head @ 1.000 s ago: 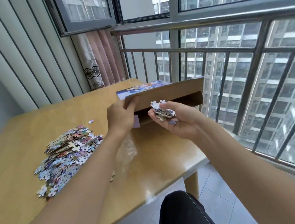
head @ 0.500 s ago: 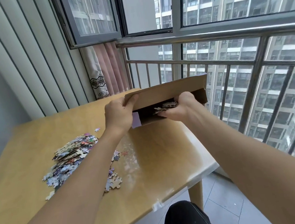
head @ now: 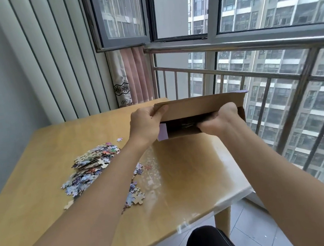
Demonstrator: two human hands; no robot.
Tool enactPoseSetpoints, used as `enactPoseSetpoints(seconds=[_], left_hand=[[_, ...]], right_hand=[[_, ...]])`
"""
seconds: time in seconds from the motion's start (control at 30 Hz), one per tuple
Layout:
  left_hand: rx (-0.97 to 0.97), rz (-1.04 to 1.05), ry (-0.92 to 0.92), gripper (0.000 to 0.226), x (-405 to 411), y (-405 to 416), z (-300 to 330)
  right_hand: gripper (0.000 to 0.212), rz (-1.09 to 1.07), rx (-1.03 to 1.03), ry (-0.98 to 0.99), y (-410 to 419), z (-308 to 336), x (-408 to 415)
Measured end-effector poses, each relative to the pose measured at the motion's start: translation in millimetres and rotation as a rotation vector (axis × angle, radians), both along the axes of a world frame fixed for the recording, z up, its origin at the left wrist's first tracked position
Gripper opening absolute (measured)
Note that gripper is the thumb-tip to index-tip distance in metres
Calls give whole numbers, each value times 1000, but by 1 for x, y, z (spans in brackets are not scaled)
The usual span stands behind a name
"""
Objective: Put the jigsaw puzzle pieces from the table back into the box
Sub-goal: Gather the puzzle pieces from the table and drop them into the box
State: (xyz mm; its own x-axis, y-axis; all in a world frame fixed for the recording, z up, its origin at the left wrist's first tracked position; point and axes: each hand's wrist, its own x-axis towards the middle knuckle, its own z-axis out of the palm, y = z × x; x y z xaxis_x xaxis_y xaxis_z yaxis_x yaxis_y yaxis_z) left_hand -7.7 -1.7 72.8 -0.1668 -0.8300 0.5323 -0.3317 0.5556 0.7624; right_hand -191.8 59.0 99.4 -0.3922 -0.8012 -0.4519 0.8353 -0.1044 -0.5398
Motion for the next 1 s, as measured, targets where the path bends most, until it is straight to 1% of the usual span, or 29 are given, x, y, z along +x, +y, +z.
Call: enactPoseSetpoints(seconds=[0.07,0.17,0.23,0.3,0.4,0.47,0.57,0.63,0.7,0.77,0.8,0.9,0.93,0.97,1.0], left_hand=[[19,29,-5,38,-2,-1,-2],[32,12,4,28,-5,-2,-5],[53,-55,-3,23,-4,-3,-14],[90,-124,-24,21,-4,-3,-30],[134,-190,-91,19,0,0,-53],[235,-253,-131,15,4,1,-67],[326,-311,-298,5,15,6,-79],[318,-338,-383,9,26,10,-77],[311,-344,-413,18,49,12,-64],[295,-261,-406,21,77,7,-51],[279,-183,-386,21,93,3,-48],[243,142,-305,22,140,-12,-57],[234,244,-308,26,152,-16,-64],[241,330,-320,31,165,-20,-73],[259,405,-345,38,180,-24,-81]], right_hand=[[47,70,-16,163,11,-3,1],[37,221,30,409,26,-10,5],[32,333,76,509,31,-17,8],[34,450,141,619,34,-24,11],[36,582,241,875,35,-32,16],[32,658,255,1018,38,-32,23],[24,753,220,1189,44,-26,37],[23,772,137,1250,46,-21,49],[19,766,26,1296,41,-19,67],[17,786,-38,1389,29,-26,87],[21,810,-33,1474,19,-33,98],[45,953,117,1799,-12,-59,132],[48,995,184,1876,-20,-68,139],[48,1021,238,1891,-29,-76,146],[47,1031,278,1865,-36,-82,155]])
